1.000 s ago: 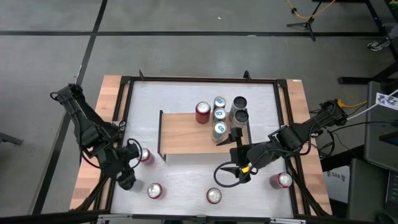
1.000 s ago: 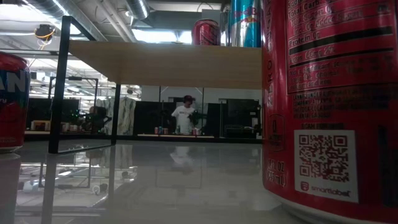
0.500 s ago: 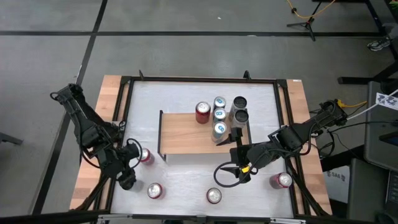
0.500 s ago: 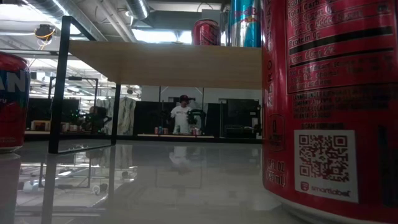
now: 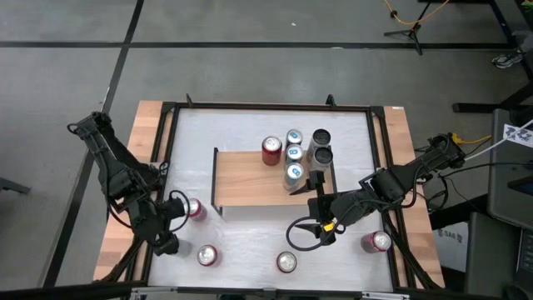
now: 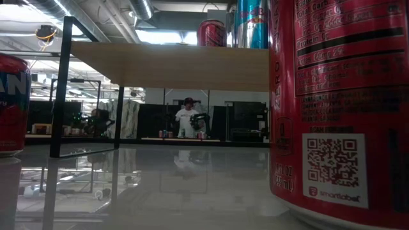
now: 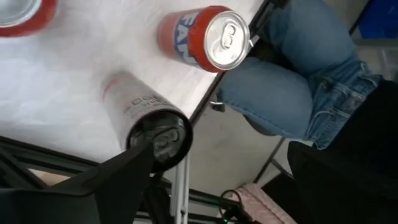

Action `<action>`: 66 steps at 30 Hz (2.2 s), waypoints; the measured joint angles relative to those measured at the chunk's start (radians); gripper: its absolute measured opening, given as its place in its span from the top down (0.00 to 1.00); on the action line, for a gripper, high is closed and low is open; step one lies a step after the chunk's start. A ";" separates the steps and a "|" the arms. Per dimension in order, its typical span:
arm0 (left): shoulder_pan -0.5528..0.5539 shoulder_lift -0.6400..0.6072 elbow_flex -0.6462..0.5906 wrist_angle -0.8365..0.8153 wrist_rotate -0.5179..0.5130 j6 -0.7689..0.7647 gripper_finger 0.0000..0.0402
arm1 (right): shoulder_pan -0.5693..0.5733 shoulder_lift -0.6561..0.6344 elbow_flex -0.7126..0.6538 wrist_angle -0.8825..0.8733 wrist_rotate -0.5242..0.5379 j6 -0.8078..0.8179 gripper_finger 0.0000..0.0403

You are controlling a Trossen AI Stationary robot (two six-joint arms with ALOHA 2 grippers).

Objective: Place canned beverage on shelf
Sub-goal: Put the white-pink soda can on the shelf aligned with the other white-pink soda cans

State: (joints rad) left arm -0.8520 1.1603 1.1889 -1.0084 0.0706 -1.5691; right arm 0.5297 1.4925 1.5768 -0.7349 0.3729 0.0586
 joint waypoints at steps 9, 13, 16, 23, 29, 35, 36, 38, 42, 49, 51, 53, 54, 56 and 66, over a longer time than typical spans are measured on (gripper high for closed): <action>-0.041 0.026 0.000 0.004 0.019 -0.160 0.09 | 0.000 0.000 0.000 0.000 0.000 0.000 0.04; -0.069 0.063 0.000 0.000 0.086 -0.225 0.09 | 0.000 0.000 0.000 0.000 0.000 0.000 0.04; -0.087 0.087 0.000 -0.016 0.130 -0.247 0.09 | 0.000 0.000 0.000 0.000 0.000 0.000 0.04; -0.101 0.135 0.000 -0.032 0.153 -0.281 0.09 | 0.000 0.000 0.000 0.000 0.000 0.000 0.04; -0.101 0.183 0.000 -0.057 0.153 -0.282 0.09 | 0.000 0.000 0.000 0.000 0.000 0.000 0.04; -0.100 0.205 0.000 -0.063 0.142 -0.289 0.09 | 0.000 0.000 0.000 0.000 0.000 0.000 0.04; -0.100 0.208 0.000 -0.064 0.130 -0.289 0.09 | 0.000 0.000 0.000 0.000 0.000 0.000 0.04; -0.099 0.210 0.000 -0.066 0.112 -0.290 0.09 | 0.000 0.000 0.000 0.000 0.000 0.000 0.04; -0.090 0.210 0.000 -0.097 0.097 -0.312 0.09 | 0.000 0.000 0.000 0.000 0.000 0.000 0.04; -0.089 0.210 0.000 -0.141 0.064 -0.314 0.09 | 0.000 0.000 0.000 0.000 0.000 0.000 0.04; -0.088 0.210 0.000 -0.143 0.058 -0.314 0.09 | 0.000 0.000 0.000 0.000 0.000 0.000 0.04; -0.088 0.210 0.000 -0.143 0.050 -0.314 0.09 | 0.000 0.000 0.000 0.000 0.000 0.000 0.04; -0.088 0.210 0.000 -0.143 0.043 -0.314 0.09 | 0.000 0.000 0.000 0.000 0.000 0.000 0.04; -0.088 0.210 0.000 -0.143 0.030 -0.314 0.09 | 0.000 0.000 0.000 0.000 0.000 0.000 0.04; -0.088 0.210 0.000 -0.143 -0.044 -0.298 0.09 | 0.000 0.000 0.000 0.000 0.000 0.000 0.04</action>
State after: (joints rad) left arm -0.9401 1.3705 1.1885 -1.1515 0.0266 -1.8667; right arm 0.5298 1.4923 1.5768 -0.7349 0.3729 0.0589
